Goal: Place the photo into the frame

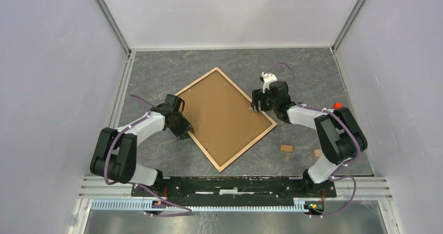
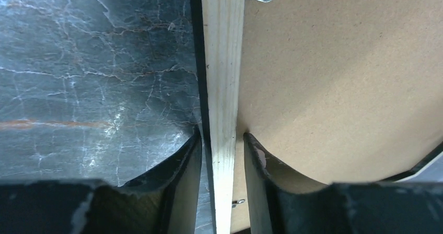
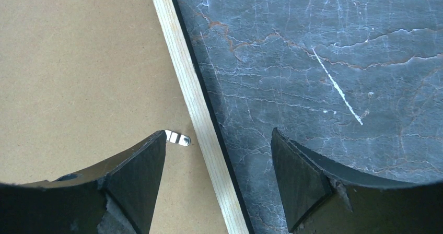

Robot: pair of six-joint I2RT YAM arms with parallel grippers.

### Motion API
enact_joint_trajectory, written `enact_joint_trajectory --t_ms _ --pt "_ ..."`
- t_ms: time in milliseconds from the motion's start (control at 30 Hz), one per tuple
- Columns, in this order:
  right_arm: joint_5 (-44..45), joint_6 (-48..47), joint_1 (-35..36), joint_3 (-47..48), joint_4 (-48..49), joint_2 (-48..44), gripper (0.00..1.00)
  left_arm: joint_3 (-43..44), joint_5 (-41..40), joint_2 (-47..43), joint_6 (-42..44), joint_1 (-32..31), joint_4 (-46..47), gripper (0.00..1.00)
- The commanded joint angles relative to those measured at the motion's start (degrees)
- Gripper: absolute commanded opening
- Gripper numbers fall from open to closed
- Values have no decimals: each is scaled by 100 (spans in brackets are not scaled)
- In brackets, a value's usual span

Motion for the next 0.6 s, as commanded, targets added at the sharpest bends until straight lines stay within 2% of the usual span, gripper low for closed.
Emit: enact_joint_trajectory --t_ms 0,100,200,433,567 --pt "104 -75 -17 68 73 -120 79 -166 -43 184 -221 105 337 45" --pt "119 -90 -23 86 42 -98 79 28 -170 266 10 131 189 48" --pt "155 -103 -22 88 3 -129 79 229 -132 478 251 206 80 45" --pt "233 -335 -20 298 -430 -53 80 1107 -364 1232 1517 630 -394 16" --pt "-110 -356 10 376 -449 49 82 1323 1 1597 1853 679 -355 12"
